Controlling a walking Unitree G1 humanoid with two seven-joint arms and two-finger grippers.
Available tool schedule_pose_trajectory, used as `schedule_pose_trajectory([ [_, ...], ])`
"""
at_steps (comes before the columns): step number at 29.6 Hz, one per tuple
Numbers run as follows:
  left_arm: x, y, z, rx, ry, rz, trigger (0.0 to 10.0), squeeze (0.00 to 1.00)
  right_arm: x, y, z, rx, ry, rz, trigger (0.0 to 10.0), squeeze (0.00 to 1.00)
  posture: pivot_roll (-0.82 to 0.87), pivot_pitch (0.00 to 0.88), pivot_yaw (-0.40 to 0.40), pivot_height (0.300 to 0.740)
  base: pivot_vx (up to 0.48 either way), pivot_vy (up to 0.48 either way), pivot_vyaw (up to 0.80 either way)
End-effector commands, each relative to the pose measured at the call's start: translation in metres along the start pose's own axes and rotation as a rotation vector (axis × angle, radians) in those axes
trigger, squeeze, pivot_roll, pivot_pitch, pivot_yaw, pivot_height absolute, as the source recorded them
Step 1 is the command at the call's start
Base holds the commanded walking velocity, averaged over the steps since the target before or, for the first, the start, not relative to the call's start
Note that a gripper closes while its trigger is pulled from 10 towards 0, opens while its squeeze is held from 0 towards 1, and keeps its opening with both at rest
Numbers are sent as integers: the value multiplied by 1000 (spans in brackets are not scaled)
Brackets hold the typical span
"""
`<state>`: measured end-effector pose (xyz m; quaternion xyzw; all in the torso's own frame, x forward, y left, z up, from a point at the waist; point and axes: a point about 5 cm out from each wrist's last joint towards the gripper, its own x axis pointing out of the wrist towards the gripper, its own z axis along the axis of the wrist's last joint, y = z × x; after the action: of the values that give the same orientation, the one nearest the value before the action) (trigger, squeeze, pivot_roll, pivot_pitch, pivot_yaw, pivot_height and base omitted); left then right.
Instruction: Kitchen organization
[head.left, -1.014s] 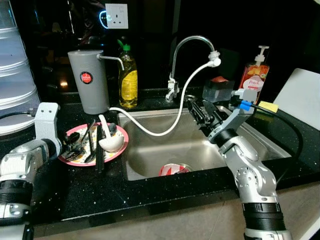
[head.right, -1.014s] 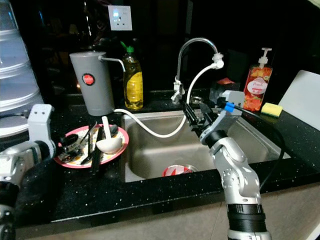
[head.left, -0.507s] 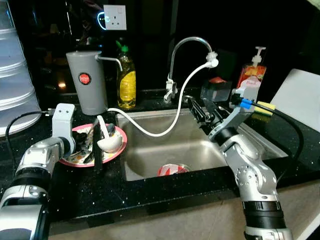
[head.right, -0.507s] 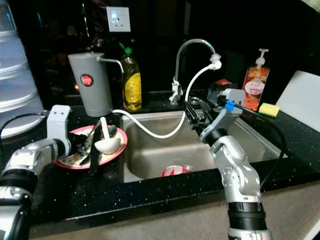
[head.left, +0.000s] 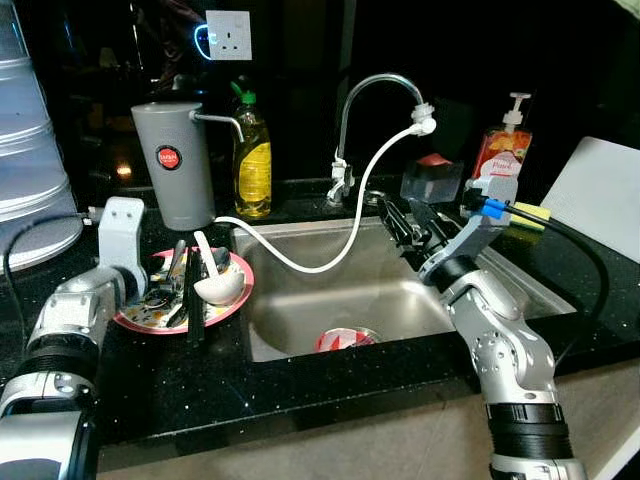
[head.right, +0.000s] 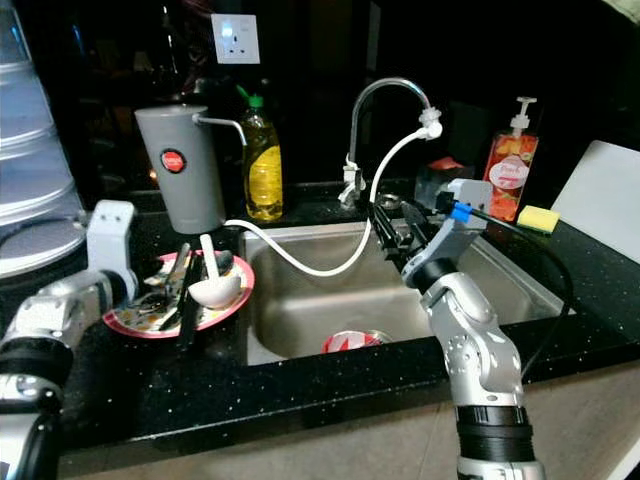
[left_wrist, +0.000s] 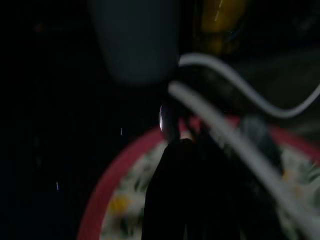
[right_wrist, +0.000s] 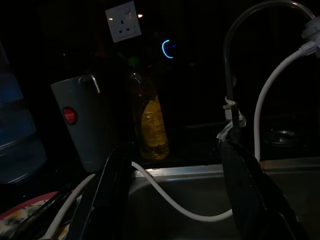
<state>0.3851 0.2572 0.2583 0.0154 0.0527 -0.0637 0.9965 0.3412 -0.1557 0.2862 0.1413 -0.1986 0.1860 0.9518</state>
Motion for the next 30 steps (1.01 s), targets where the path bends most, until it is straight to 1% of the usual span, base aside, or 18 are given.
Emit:
schedule_pose_trajectory([
  [1, -6, 3, 13, -11, -45, -7, 10000, 0, 1, -1, 3, -8, -12, 0, 10000, 0, -50, 13, -40, 740, 0, 0, 0],
  [4, -10, -3, 25, -4, -73, -42, 10000, 0, 1, 0, 3, -8, -13, 2, 10000, 0, -46, 6, -34, 740, 0, 0, 0],
  [7, -12, -2, 31, 2, -83, -36, 10000, 0, 0, -1, 3, -3, -17, -9, 10000, 0, -41, 6, -37, 740, 0, 0, 0],
  [8, -15, -5, 41, 4, -122, -50, 10000, 0, -1, -2, 2, -1, -16, -16, 10000, 0, -39, 4, -39, 740, 0, 0, 0],
  [10, -19, -10, 47, 8, -145, -68, 10000, 0, -1, -2, 1, -2, -13, -14, 10000, 0, -42, 7, -34, 740, 0, 0, 0],
  [15, -20, -14, 47, 36, -132, -74, 10000, 0, -2, -2, 3, -7, -18, -17, 10000, 0, -50, 12, -16, 740, 0, 0, 0],
  [16, -18, -12, 32, 84, -57, -44, 10000, 0, -4, -4, 3, -6, -21, -29, 10000, 0, -46, 17, -24, 740, 0, 0, 0],
  [17, -17, -9, 26, 96, -24, -23, 10000, 0, -5, -5, 3, -5, -20, -35, 10000, 0, -46, 17, -24, 740, 0, 0, 0],
  [18, -17, -9, 26, 96, -24, -23, 10000, 0, -5, -5, 3, -5, -20, -35, 10000, 0, -46, 17, -24, 740, 0, 0, 0],
  [19, -14, -2, 11, 77, 43, 27, 10000, 0, -6, -5, 1, -5, -13, -36, 10000, 0, -44, 15, -29, 740, 0, 0, 0],
  [20, -14, -2, 11, 77, 43, 27, 10000, 0, -6, -5, 1, -5, -13, -36, 10000, 0, -44, 15, -29, 740, 0, 0, 0],
  [21, -11, 4, -7, 73, 100, 76, 10000, 0, -6, -5, 1, -7, -7, -32, 10000, 0, -43, 19, -31, 740, 0, 0, 0],
  [23, -10, 6, -14, 69, 126, 101, 10000, 0, -5, -5, 0, -7, -7, -32, 10000, 0, -43, 19, -31, 740, 0, 0, 0],
  [24, -7, 10, -26, 46, 162, 147, 10000, 184, -4, -5, 1, -7, -10, -31, 10000, 0, -43, 19, -31, 740, 0, 0, 0],
  [25, -7, 10, -26, 46, 162, 147, 10000, 184, -4, -5, 1, -7, -10, -31, 10000, 0, -43, 19, -31, 740, 0, 0, 0],
  [26, -3, 11, -31, 39, 182, 177, 10000, 839, -3, -4, 2, -5, -15, -29, 10000, 0, -46, 13, -31, 740, 0, 0, 0],
  [27, 0, 9, -31, 22, 180, 167, 10000, 1000, -3, -4, 2, -4, -15, -28, 10000, 0, -44, 14, -33, 740, 0, 0, 0],
  [30, 4, 7, -32, 2, 184, 179, 10000, 1000, -3, -4, 1, -2, -11, -29, 10000, 0, -44, 15, -38, 740, 0, 0, 0],
])
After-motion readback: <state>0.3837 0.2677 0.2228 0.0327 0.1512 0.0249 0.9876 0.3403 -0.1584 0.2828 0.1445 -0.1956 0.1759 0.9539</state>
